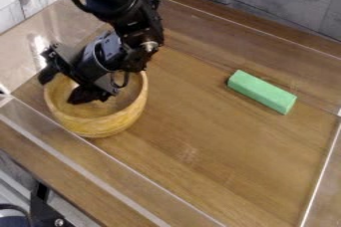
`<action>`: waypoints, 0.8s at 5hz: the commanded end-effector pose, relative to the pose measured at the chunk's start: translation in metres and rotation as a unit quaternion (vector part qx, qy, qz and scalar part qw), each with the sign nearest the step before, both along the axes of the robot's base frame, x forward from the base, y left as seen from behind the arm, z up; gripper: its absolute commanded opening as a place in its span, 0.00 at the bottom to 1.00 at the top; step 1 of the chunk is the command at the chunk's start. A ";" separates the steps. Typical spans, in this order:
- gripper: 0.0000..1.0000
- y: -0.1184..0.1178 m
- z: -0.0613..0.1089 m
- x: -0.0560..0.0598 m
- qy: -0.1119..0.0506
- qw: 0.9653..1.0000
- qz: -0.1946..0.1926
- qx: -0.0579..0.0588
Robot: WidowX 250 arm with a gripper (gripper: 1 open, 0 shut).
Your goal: Move the red fruit to the right
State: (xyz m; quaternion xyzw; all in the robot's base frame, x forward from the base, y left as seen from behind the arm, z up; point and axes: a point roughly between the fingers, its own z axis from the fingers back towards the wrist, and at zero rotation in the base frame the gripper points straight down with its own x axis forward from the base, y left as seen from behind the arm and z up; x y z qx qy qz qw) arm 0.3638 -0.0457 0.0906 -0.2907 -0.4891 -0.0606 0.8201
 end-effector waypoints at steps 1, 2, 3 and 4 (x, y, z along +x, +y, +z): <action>0.00 -0.008 0.027 0.000 -0.025 0.999 -0.042 -0.012; 0.00 -0.017 0.043 0.007 -0.026 0.999 -0.029 -0.022; 0.00 -0.033 0.065 0.008 -0.029 0.999 -0.017 -0.033; 0.00 -0.042 0.065 0.000 -0.035 0.998 0.017 -0.045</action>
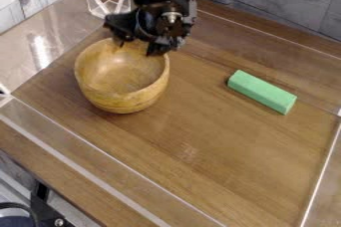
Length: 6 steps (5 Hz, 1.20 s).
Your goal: Move the red fruit to the right
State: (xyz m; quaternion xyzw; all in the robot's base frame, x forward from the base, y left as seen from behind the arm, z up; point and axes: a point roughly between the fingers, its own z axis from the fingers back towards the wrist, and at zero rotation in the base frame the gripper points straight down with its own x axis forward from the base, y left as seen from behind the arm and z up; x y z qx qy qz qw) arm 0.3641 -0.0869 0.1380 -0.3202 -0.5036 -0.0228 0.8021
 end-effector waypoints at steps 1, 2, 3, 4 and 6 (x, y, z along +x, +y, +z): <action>0.00 -0.003 0.015 0.004 -0.031 0.999 0.007 -0.010; 0.00 0.003 0.006 0.006 -0.031 0.999 0.012 -0.015; 0.00 0.010 0.000 0.004 -0.031 0.999 0.025 -0.020; 0.00 0.019 -0.004 0.004 -0.028 0.999 0.035 -0.020; 0.00 0.028 -0.002 0.005 -0.019 0.999 0.036 -0.018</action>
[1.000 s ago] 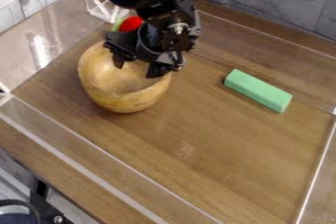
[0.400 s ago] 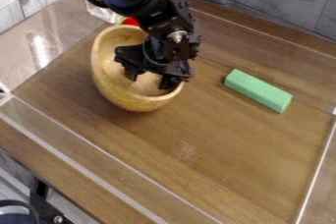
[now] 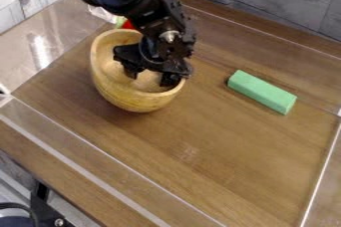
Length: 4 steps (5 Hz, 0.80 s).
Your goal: Move the red fruit to the right
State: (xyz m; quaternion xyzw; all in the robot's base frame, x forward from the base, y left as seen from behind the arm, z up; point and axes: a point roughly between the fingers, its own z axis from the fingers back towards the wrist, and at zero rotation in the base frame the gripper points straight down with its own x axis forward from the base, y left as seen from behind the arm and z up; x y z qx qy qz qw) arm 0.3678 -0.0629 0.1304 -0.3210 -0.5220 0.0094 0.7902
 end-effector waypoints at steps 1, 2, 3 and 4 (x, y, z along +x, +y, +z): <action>0.00 -0.005 0.009 -0.005 -0.004 1.000 -0.003 0.005; 0.00 -0.014 0.013 -0.012 0.002 1.000 -0.012 0.007; 0.00 -0.022 0.016 -0.017 0.007 1.000 -0.021 0.008; 0.00 -0.032 0.008 -0.023 0.012 1.000 0.007 0.007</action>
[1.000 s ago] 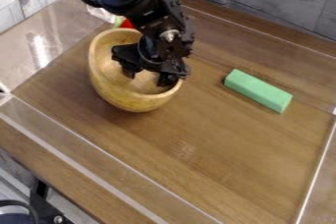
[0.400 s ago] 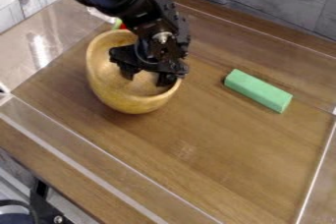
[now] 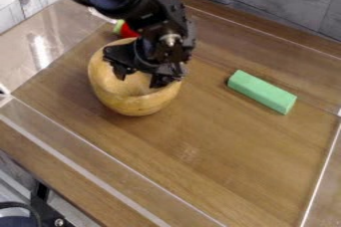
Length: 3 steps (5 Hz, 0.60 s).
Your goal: Move the red fruit to the right
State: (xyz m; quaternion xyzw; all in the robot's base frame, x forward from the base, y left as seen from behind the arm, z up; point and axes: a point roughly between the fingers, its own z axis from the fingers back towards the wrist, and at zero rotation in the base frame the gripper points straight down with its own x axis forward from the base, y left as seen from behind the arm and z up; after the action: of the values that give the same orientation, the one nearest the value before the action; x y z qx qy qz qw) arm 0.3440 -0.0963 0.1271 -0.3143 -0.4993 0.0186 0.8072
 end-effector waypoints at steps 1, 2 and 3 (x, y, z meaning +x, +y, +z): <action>0.00 -0.009 0.002 -0.006 -0.014 0.999 0.033 -0.001; 0.00 -0.021 0.003 -0.007 -0.009 1.000 0.027 -0.004; 0.00 -0.032 0.006 -0.007 -0.005 1.000 0.018 -0.004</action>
State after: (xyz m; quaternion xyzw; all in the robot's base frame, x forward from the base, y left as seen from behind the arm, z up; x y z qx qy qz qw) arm 0.3392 -0.1212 0.1308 -0.3075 -0.5074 0.0457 0.8037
